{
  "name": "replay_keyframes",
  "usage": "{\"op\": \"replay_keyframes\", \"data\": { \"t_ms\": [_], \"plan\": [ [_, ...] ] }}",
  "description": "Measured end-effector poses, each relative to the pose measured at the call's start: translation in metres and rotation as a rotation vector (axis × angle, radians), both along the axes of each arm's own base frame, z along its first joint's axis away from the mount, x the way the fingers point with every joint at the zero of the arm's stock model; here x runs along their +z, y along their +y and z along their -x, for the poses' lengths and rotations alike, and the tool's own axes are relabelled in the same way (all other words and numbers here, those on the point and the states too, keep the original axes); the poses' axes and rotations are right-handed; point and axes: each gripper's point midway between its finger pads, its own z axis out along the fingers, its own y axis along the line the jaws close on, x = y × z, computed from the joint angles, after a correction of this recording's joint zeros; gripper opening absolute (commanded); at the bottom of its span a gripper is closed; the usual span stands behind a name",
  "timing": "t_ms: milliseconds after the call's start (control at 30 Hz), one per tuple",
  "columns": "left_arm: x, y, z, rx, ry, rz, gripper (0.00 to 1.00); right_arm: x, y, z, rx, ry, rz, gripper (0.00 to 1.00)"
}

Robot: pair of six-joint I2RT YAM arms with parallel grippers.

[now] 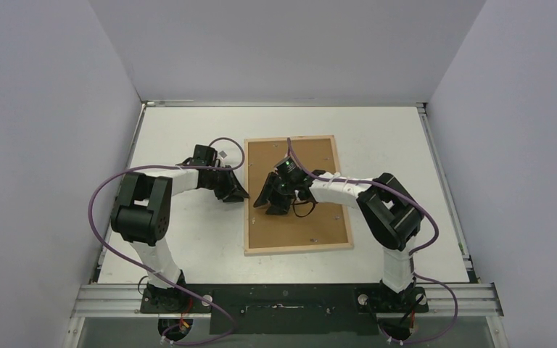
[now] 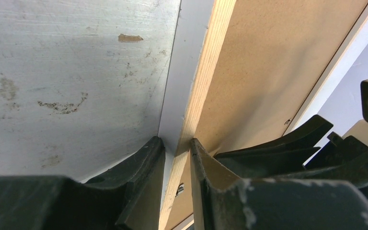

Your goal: Put the photo into the frame

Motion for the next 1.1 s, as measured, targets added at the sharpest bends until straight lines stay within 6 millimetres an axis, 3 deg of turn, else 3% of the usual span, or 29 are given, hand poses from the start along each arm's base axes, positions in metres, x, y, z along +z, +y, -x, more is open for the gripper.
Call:
{"op": "replay_keyframes", "data": {
  "t_ms": [233, 333, 567, 1100],
  "plan": [
    [-0.001, 0.000, 0.000, 0.006, 0.016, 0.014, 0.22, 0.002, 0.011, 0.016, 0.100, 0.013, -0.008, 0.49],
    [-0.001, -0.001, 0.000, 0.010, 0.023, 0.023, 0.22, 0.001, 0.011, 0.021, 0.117, 0.022, -0.003, 0.44],
    [-0.001, -0.005, 0.001, 0.010, 0.037, 0.046, 0.22, -0.001, 0.013, 0.024, 0.130, 0.027, -0.004, 0.38],
    [-0.001, -0.006, 0.001, 0.016, 0.047, 0.055, 0.22, -0.003, 0.032, 0.023, 0.188, 0.004, -0.056, 0.38]
  ]
}}
